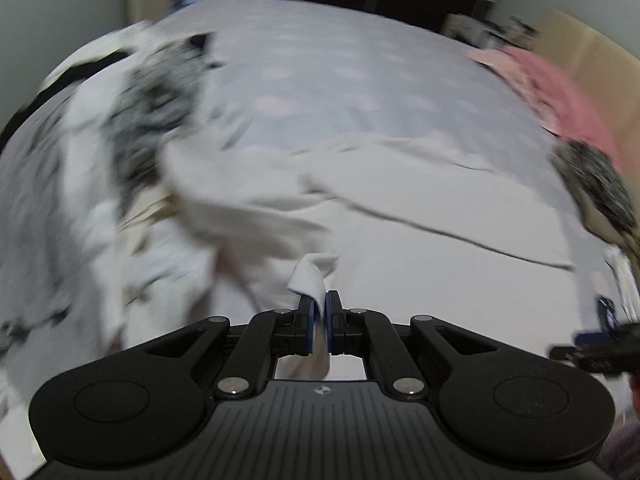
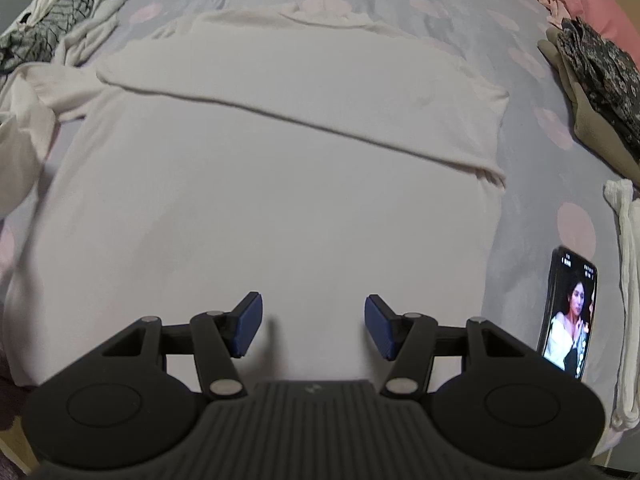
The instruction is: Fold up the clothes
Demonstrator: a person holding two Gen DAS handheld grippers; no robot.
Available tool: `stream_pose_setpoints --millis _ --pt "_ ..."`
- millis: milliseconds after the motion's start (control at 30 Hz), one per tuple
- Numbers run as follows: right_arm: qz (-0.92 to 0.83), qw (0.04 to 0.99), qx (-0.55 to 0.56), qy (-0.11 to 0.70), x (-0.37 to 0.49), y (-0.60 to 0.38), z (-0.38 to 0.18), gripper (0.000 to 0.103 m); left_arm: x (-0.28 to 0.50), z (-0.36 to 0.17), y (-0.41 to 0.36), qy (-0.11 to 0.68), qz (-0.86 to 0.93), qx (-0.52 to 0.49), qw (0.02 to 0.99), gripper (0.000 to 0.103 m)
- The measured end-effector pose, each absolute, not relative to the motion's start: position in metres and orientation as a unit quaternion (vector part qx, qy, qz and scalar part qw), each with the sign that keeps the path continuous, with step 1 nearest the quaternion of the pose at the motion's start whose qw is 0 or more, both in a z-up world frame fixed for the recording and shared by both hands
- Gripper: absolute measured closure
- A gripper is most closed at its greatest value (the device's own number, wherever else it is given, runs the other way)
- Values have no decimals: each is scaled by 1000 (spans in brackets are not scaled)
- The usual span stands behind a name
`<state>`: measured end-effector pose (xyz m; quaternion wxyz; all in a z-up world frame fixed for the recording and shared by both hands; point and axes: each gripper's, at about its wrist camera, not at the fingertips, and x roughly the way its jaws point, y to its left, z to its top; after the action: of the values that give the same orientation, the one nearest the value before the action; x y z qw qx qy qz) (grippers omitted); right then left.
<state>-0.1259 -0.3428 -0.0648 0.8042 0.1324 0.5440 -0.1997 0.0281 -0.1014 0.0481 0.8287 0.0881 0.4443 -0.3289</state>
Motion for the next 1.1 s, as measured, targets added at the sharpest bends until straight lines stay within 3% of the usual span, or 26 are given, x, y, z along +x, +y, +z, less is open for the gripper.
stream_pose_setpoints --millis 200,533,700,1100 --pt "-200 811 146 530 -117 -347 -57 43 7 41 -154 422 -401 122 804 100" --pt "-157 829 174 507 -101 -342 -61 44 -1 0 -194 448 -441 128 767 97" --pt "-143 837 203 487 -90 -342 -60 45 8 4 -183 452 -416 116 781 75" --pt "-151 801 313 487 -52 -351 -89 51 38 3 -148 478 -325 92 811 73"
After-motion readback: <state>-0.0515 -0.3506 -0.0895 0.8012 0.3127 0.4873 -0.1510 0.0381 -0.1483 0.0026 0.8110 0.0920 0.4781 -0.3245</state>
